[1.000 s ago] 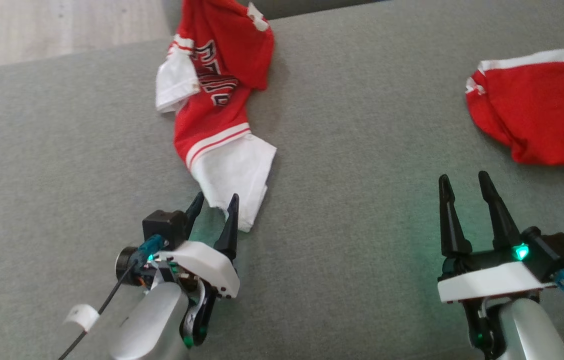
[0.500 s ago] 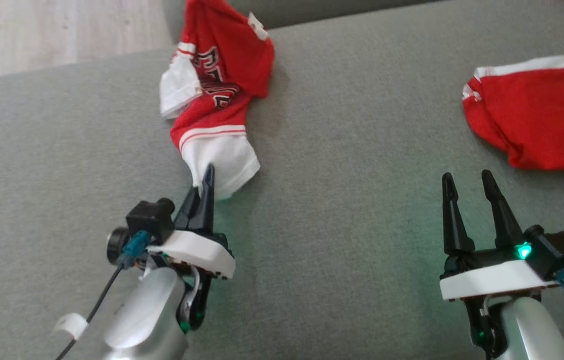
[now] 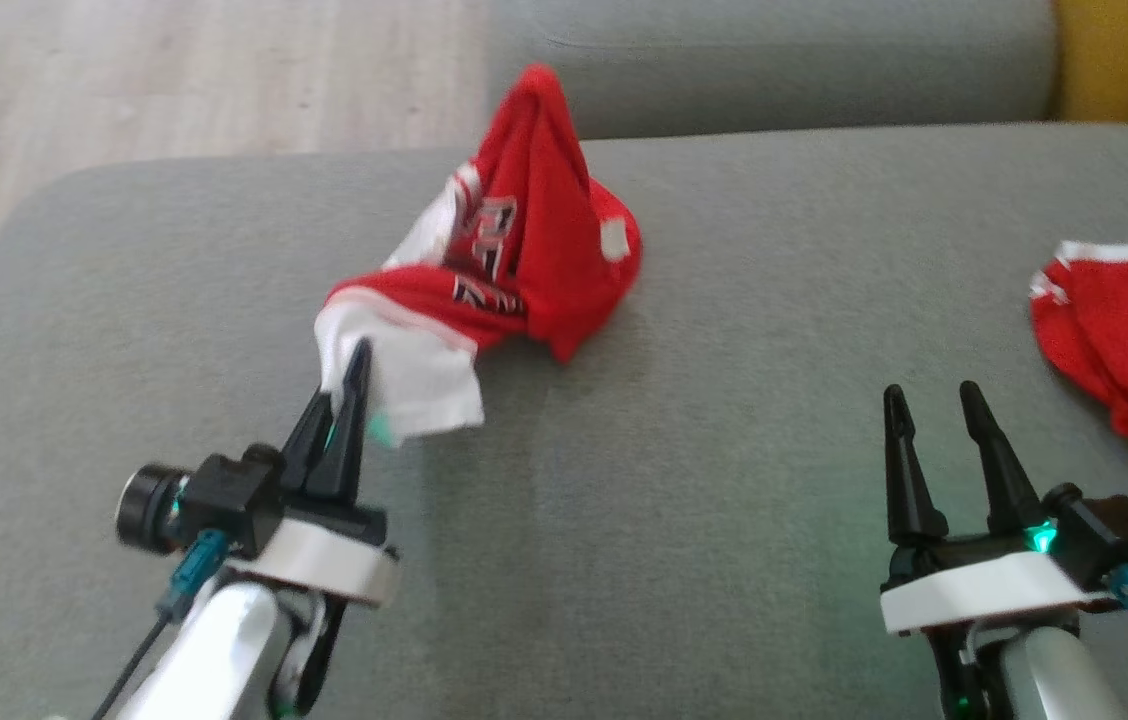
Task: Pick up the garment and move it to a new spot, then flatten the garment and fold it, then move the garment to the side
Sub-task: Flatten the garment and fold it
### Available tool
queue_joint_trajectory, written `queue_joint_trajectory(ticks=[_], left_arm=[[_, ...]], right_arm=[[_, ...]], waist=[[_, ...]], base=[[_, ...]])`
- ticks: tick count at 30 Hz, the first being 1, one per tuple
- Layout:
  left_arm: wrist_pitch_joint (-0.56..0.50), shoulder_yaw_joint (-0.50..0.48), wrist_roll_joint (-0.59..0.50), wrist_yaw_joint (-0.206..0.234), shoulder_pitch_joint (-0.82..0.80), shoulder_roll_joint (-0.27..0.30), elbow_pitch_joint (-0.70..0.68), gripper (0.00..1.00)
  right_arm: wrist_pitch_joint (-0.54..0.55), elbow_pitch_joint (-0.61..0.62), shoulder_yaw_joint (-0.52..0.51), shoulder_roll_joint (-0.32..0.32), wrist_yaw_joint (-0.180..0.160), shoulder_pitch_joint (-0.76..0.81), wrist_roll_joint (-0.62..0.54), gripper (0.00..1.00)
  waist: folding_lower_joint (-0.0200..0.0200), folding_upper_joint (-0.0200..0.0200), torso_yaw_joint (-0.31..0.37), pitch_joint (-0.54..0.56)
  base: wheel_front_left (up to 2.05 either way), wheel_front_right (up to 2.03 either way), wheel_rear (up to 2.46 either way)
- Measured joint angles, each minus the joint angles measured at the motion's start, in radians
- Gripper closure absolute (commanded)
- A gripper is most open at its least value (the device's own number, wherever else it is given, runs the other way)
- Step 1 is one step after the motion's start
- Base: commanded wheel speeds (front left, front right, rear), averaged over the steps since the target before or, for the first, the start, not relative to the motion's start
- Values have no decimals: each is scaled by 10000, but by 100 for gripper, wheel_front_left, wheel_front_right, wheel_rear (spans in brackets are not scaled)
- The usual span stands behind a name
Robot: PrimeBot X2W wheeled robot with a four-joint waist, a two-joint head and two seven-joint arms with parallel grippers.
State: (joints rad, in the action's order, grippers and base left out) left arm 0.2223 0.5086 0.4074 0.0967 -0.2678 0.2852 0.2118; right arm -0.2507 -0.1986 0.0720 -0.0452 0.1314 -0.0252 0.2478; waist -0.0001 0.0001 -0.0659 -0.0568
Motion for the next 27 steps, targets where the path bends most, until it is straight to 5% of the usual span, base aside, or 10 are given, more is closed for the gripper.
queue_joint_trajectory(ticks=[5, 6, 7, 8, 9, 21, 27], left_arm=[[-1404, 253, -13, -42, 803, 665, -130, 100], [-1645, 376, -13, -42, 986, 771, -61, 91], [-1860, 453, -13, -42, 1149, 823, 36, 65], [-2038, 502, -13, -40, 1294, 846, 161, 9], [-2123, 552, -13, -23, 1404, 849, 263, 0], [-69, -119, -128, 1202, 761, 10, 313, 0], [215, -234, -324, 1321, 682, -393, 267, 0]], right_arm=[[0, -67, 94, 0, 0, 1, 17, 0], [0, -75, 104, 0, 0, 1, 17, 0], [0, -79, 109, 0, 0, 1, 19, 0], [0, -81, 119, 0, 0, 0, 33, 0], [0, -86, 123, 0, 0, 1, 61, 0], [0, -92, 36, 0, 0, -6, -119, 0], [0, -98, 178, 0, 0, -62, -504, 0]], waist=[[0, 0, -515, 232], [0, 0, -582, 267], [0, 0, -634, 294], [0, 0, -672, 311], [0, 0, -696, 315], [2, 0, -823, 40], [1, 0, -1054, -127]], base=[[0, 0, 0], [0, 0, 0], [0, 0, 0], [0, 0, 0], [0, 0, 0], [0, 0, 0], [0, 0, 0]])
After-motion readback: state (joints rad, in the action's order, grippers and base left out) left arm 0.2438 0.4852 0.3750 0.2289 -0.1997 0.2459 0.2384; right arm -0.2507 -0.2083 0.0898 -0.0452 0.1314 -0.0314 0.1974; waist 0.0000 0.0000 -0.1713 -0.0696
